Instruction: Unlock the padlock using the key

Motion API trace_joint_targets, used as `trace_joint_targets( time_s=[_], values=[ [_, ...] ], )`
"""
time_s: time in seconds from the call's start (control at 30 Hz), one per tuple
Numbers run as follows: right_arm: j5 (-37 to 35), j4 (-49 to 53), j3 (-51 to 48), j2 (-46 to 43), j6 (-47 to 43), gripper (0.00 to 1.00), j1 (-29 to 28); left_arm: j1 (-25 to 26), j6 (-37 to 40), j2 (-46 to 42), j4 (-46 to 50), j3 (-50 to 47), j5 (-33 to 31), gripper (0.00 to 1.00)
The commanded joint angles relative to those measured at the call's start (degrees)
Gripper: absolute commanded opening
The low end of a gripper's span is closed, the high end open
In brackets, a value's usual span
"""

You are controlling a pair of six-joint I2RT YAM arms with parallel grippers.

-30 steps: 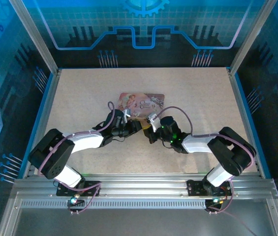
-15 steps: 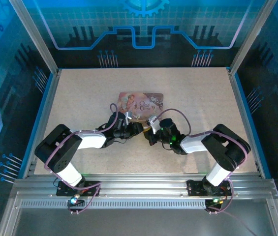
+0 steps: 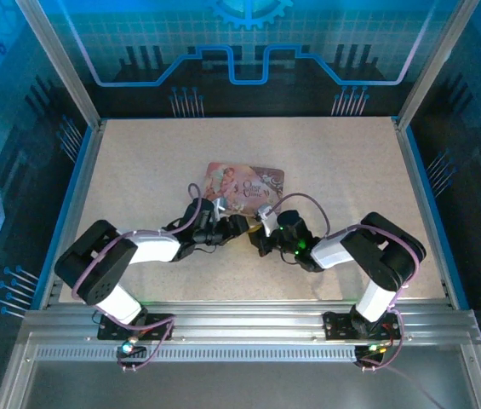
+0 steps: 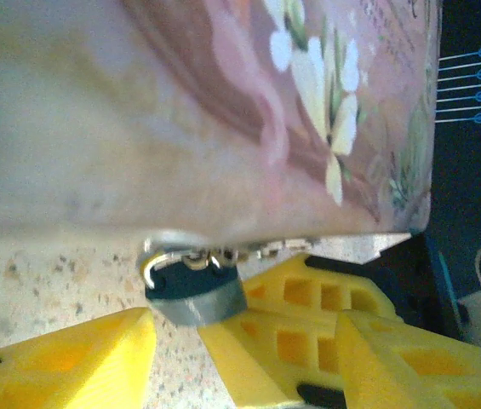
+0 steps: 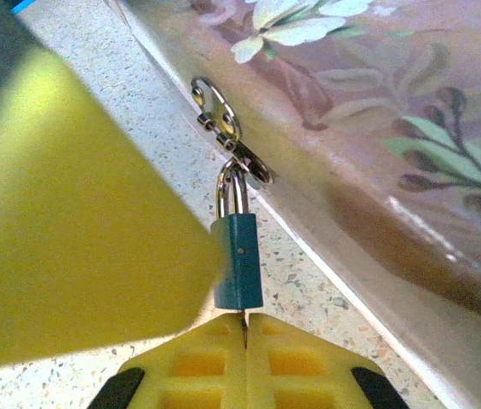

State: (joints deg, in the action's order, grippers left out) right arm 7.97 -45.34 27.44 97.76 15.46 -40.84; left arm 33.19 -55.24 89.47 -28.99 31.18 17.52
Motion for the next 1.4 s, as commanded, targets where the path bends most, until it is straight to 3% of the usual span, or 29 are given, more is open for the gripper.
trace_joint_targets(
  time_s=[0.0,0.2,0.43,1.03,1.37],
  values=[
    [1.42,-3.49,-0.55,0.09,0.78,0.01,-0.45,-1.01,-0.87,-4.43,0.01,-2.10,1.17,0.62],
    [2.67,0.05,0.30,-2.84,2.51,0.01,-0.44,-2.08,-2.60,-10.89,0.99,-5.85,-1.57,0.65],
    [4.34,6.03,1.99,-5.39,7.15,0.01,-0.57,-2.01,-8.58,-13.36,-7.18,-11.85,-5.47,0.63],
    [4.93,11.59,3.43,-8.99,19.37,0.01,-1.78,3.08,-17.30,-3.98,-22.11,-14.47,-12.61,0.57],
    [6.18,11.33,3.94,-8.46,25.72,0.01,-2.19,3.87,-20.65,1.94,-29.22,-13.87,-12.07,0.52]
  ],
)
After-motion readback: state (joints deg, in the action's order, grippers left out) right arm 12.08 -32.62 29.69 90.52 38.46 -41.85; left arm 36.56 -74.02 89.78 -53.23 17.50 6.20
